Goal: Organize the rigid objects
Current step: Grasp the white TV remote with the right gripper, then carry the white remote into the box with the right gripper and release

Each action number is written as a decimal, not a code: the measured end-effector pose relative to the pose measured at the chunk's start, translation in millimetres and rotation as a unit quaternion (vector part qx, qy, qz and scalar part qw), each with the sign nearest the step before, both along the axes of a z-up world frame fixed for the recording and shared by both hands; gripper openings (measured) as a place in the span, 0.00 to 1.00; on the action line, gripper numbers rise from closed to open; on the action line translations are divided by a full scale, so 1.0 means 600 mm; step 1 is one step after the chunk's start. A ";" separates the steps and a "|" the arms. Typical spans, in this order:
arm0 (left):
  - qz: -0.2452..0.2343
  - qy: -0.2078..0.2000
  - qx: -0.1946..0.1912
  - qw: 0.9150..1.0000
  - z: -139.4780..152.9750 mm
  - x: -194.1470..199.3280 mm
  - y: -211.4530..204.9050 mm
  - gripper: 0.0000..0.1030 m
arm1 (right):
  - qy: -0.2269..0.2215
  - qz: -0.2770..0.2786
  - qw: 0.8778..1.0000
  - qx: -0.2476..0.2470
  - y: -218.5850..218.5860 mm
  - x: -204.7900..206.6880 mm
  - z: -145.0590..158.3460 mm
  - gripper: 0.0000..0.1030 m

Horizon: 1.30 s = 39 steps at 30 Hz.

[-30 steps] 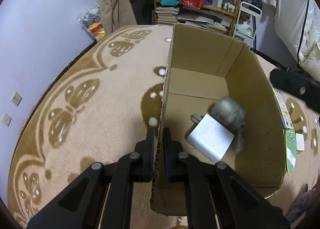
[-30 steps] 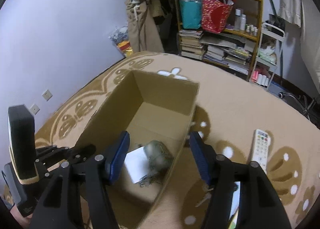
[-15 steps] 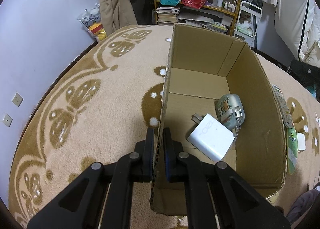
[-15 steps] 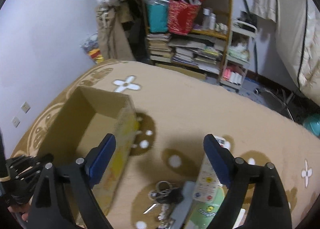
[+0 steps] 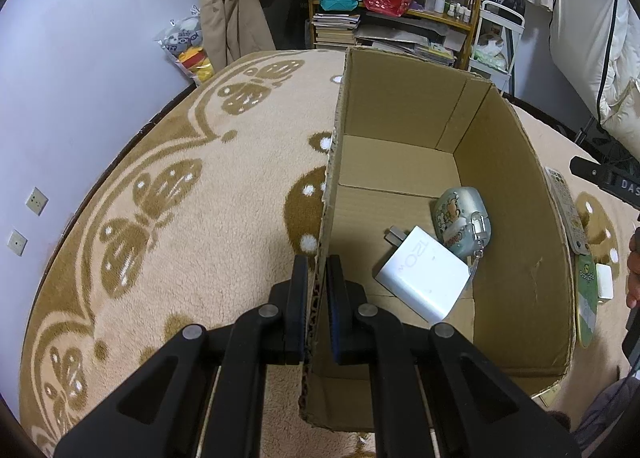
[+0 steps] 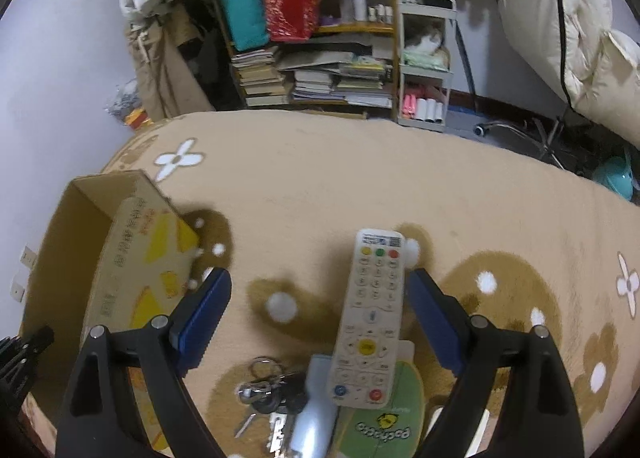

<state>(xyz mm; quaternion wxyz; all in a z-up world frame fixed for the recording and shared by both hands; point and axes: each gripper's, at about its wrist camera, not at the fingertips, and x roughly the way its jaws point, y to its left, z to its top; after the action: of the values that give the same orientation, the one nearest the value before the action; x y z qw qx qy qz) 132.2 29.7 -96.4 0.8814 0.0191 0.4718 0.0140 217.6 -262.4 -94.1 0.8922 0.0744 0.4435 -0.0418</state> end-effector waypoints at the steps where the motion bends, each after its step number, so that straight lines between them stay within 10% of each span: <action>1: 0.000 0.000 0.002 1.000 0.000 0.000 -0.001 0.08 | 0.002 -0.005 1.000 -0.007 -0.005 0.002 -0.004 0.92; 16: -0.009 -0.007 0.024 1.000 -0.001 -0.002 -0.011 0.08 | 0.078 -0.021 0.996 -0.028 -0.004 0.029 -0.087 0.78; 21: -0.006 -0.006 0.020 1.000 -0.002 -0.001 -0.008 0.09 | 0.101 -0.039 0.993 -0.044 -0.011 0.028 -0.104 0.44; 39: -0.009 -0.013 0.030 0.999 -0.003 -0.007 -0.010 0.09 | 0.020 -0.038 0.999 -0.005 0.003 -0.013 -0.023 0.43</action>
<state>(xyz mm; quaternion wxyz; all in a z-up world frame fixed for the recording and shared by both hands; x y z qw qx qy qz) 128.3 24.0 -98.2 0.8864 0.0494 0.4598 0.0209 209.9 -260.6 -107.8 0.8815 0.0858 0.4576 -0.0790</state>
